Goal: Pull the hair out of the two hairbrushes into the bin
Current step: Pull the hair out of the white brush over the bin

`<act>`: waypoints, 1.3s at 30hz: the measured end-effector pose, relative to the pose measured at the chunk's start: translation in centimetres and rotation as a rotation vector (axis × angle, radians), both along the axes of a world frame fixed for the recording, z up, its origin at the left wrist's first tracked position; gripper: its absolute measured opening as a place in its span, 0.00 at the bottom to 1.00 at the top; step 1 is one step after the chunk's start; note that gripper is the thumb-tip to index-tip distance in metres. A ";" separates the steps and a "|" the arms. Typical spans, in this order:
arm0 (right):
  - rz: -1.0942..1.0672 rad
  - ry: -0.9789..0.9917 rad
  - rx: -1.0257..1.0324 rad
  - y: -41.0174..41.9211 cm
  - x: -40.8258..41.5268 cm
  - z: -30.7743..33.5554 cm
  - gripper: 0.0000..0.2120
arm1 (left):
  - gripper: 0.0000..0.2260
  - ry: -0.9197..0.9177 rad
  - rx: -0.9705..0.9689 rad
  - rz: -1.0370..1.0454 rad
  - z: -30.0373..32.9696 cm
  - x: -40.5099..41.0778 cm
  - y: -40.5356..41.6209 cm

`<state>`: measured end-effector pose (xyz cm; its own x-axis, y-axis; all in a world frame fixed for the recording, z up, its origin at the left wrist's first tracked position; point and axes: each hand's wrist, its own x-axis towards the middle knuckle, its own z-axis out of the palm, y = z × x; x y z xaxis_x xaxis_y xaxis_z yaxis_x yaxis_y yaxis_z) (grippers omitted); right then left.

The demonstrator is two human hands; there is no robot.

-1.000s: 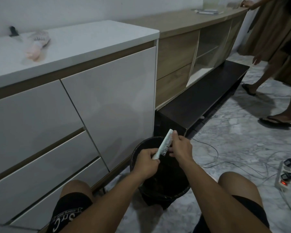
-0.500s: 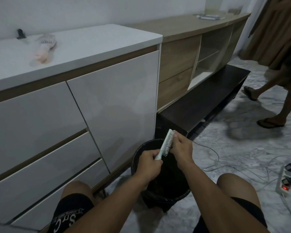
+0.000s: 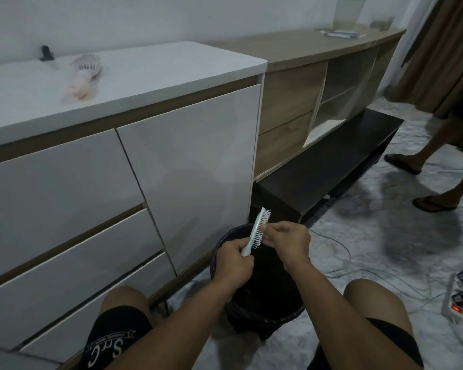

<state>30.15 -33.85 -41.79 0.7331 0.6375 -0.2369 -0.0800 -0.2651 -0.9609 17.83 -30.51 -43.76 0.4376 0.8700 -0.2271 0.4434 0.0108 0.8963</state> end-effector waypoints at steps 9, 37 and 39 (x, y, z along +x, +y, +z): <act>0.084 0.140 0.075 0.3 -1.1 -0.4 0.08 | 0.22 -0.014 -0.025 0.039 0.2 -0.2 0.9; 0.182 0.336 0.108 5.1 -0.6 4.9 0.27 | 0.16 -0.149 -0.101 0.073 5.1 -2.2 2.9; 0.160 0.303 0.148 5.7 -0.6 6.8 0.27 | 0.19 -0.155 -0.089 0.090 6.3 -2.8 3.6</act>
<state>29.52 -28.14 -35.03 0.5320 0.7821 -0.3245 -0.3349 -0.1576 -0.9290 15.03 -26.87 -37.46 0.3948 0.8868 -0.2405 0.2941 0.1260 0.9474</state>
